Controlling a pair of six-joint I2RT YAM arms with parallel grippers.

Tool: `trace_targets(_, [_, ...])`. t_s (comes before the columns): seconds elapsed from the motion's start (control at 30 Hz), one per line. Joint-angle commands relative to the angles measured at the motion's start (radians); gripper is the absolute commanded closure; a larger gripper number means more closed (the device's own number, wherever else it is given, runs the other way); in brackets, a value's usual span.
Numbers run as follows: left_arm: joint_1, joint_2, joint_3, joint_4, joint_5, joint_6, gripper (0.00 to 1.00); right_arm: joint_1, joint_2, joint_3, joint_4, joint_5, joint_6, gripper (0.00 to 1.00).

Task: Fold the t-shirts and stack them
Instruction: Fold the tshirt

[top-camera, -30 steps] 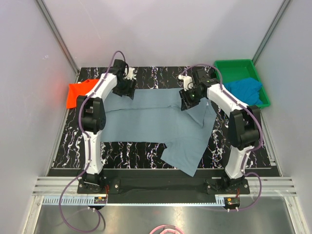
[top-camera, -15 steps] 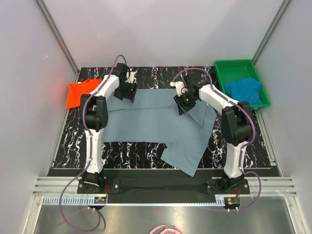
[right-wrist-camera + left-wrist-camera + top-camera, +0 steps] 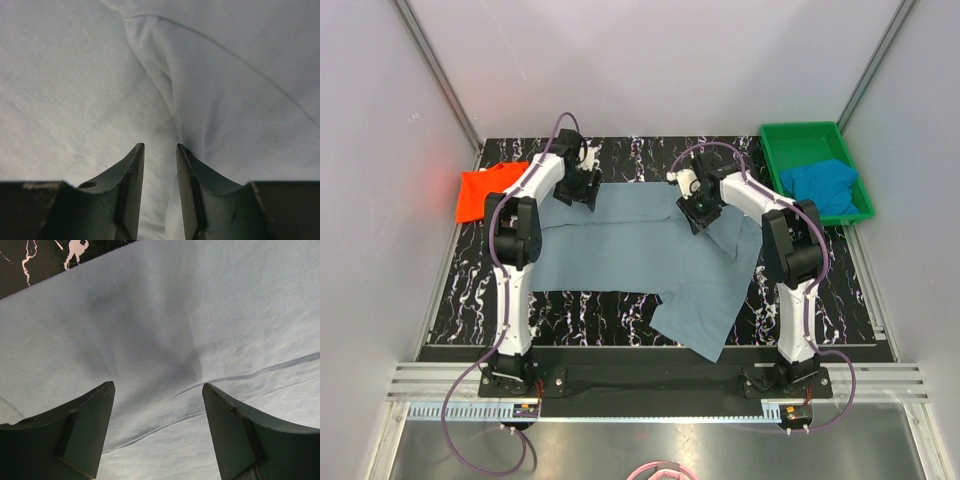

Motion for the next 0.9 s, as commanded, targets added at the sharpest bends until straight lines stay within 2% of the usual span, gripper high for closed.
trace_targets(0.0, [0.005, -0.029, 0.027, 0.015, -0.003, -0.013, 0.23, 0.003, -0.001, 0.067, 0.04, 0.062, -0.022, 0.61])
trace_targets(0.43, [0.005, -0.022, 0.032, 0.015, -0.003, -0.018, 0.23, 0.005, 0.004, 0.051, 0.032, 0.088, -0.036, 0.61])
trace_targets(0.87, [0.005, -0.027, 0.032, 0.017, -0.014, -0.019, 0.23, 0.003, 0.001, -0.045, 0.006, 0.114, -0.062, 0.65])
